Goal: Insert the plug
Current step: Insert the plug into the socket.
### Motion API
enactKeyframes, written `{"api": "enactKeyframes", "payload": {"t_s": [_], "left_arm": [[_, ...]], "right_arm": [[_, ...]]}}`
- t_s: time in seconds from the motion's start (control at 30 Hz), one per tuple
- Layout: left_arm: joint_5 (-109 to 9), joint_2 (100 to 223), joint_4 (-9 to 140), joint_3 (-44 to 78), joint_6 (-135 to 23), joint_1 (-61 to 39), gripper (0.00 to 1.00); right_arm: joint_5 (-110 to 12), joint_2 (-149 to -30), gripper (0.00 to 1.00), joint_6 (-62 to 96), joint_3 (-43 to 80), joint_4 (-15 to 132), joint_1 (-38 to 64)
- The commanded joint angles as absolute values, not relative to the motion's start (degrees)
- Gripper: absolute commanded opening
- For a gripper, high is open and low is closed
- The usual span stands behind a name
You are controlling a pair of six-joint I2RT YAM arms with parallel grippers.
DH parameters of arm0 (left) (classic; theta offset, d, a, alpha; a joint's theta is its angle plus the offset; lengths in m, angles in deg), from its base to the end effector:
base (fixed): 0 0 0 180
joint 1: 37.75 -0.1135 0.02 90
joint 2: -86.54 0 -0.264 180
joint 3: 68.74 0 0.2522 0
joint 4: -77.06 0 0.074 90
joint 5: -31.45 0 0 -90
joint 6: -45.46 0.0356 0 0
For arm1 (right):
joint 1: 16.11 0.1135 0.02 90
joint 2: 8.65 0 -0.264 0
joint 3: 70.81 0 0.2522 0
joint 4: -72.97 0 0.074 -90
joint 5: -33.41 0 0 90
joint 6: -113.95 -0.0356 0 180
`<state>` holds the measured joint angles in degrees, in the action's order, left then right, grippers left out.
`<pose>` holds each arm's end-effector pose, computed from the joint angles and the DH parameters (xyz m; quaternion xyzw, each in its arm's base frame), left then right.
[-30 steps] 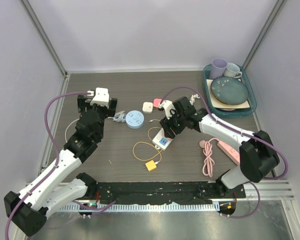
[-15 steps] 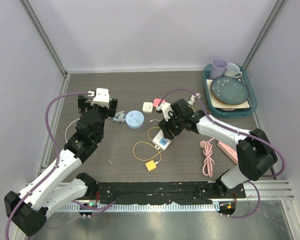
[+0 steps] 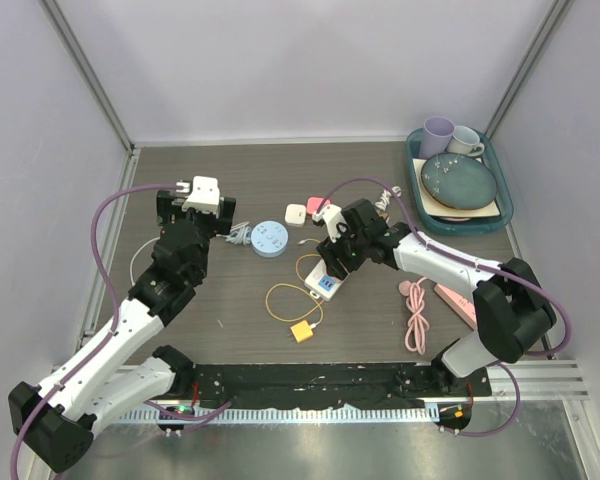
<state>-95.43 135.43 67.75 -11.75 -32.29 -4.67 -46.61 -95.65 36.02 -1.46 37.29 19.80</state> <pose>0.1780 -0.0905 0.3458 0.0570 0.7108 0.1023 0.6936 0.2488 0.1878 0.2132 -0.4095 0.8528 0.1455 0.2896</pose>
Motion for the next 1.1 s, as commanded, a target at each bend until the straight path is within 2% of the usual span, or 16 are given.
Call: {"api": "enactKeyframes", "payload": {"t_s": [0.0,0.27,0.37,0.4,0.5,0.6,0.8,0.93,1.07], "left_arm": [[-95.2,135.3,70.8,-12.1,-32.2,-4.9,1.00],[-95.3,134.5,70.9,-12.2,-32.2,-5.0,1.00],[-95.3,134.7,70.9,-12.1,-32.3,-5.0,1.00],[-95.3,134.7,70.8,-12.1,-32.2,-5.0,1.00],[-95.3,134.5,70.9,-12.2,-32.2,-5.0,1.00],[-95.1,134.4,70.9,-12.2,-32.5,-5.0,1.00],[-94.1,134.3,70.4,-11.9,-33.3,-5.0,1.00],[-94.1,134.1,70.2,-11.9,-33.6,-4.9,1.00],[-93.5,134.3,70.1,-11.8,-33.9,-4.9,1.00]], "right_arm": [[-52.5,-101.1,0.01,36.7,-5.7,29.5,19.8],[-54.3,-97.8,0.01,37.1,-4.1,28.6,19.8],[-54.8,-96.4,0.12,37.0,-1.9,28.0,19.8],[-54.0,-96.2,0.27,36.7,-0.8,28.0,19.8],[-52.8,-95.0,0.53,35.2,1.6,27.3,19.8],[-52.1,-92.9,0.69,32.7,3.7,27.4,19.8],[-48.8,-89.3,0.84,26.6,6.3,28.2,19.8],[-51.7,-86.7,0.86,21.1,5.5,29.6,20.7],[-60.4,-81.2,0.86,9.6,0.7,34.5,22.5]]}}
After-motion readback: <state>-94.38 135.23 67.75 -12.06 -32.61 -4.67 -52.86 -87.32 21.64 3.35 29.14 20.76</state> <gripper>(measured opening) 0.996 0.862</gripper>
